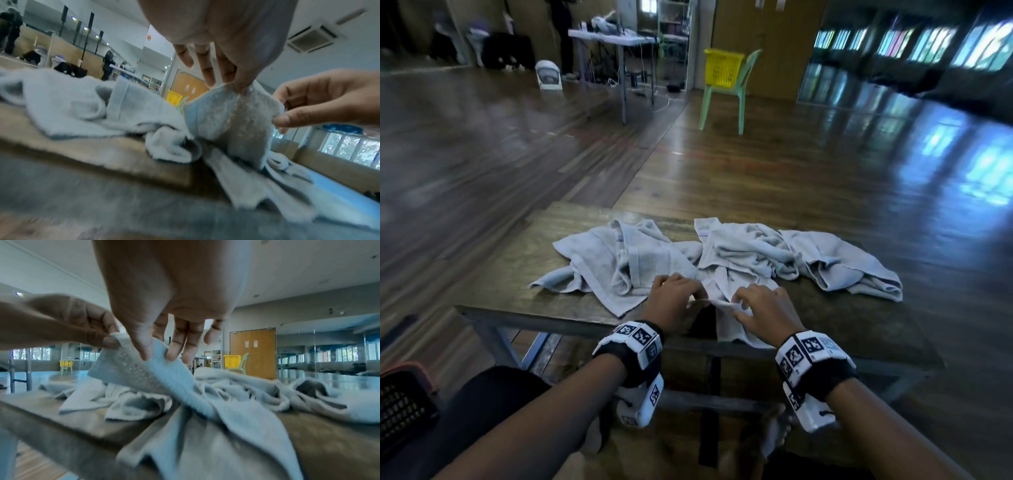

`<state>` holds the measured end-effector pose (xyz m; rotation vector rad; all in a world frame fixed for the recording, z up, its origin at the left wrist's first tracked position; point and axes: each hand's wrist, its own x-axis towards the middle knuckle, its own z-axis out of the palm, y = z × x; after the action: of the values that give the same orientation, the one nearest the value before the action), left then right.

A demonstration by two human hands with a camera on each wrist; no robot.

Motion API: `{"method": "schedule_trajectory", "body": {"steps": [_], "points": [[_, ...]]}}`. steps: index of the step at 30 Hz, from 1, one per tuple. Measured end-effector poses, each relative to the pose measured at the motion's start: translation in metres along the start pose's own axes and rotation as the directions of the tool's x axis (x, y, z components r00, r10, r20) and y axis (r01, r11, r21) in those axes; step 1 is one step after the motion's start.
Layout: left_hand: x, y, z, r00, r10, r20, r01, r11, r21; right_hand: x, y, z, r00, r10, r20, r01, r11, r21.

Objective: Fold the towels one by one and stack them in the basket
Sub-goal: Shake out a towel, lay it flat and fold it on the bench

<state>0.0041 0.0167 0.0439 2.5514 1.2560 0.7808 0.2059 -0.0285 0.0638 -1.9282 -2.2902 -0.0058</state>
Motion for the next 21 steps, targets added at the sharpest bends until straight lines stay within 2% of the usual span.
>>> {"method": "schedule_trajectory", "body": {"steps": [7, 10, 14, 17, 19, 21], "points": [[0.054, 0.04, -0.093, 0.982, 0.071, -0.174, -0.067, 0.997, 0.029, 0.019, 0.004, -0.102, 0.991, 0.001, -0.136, -0.014, 0.996, -0.093], [0.077, 0.058, -0.132, 0.975, 0.106, -0.197, -0.092, 0.993, 0.077, 0.027, 0.006, -0.146, 0.984, 0.041, -0.172, -0.06, 0.992, -0.112], [0.099, 0.08, -0.177, 0.953, 0.15, -0.263, -0.131, 0.987, 0.09, 0.031, 0.001, -0.199, 0.969, 0.03, -0.246, -0.054, 0.994, -0.09], [0.108, 0.091, -0.202, 0.938, 0.16, -0.306, -0.125, 0.984, 0.131, 0.032, -0.001, -0.224, 0.952, 0.044, -0.302, -0.005, 0.992, 0.127], [0.114, 0.095, -0.213, 0.933, 0.166, -0.32, -0.125, 0.982, 0.144, 0.033, 0.001, -0.233, 0.943, 0.048, -0.329, 0.072, 0.936, 0.344], [0.117, 0.097, -0.221, 0.93, 0.161, -0.331, -0.12, 0.983, 0.14, 0.034, 0.002, -0.238, 0.929, 0.063, -0.365, 0.13, 0.866, 0.482]]}}
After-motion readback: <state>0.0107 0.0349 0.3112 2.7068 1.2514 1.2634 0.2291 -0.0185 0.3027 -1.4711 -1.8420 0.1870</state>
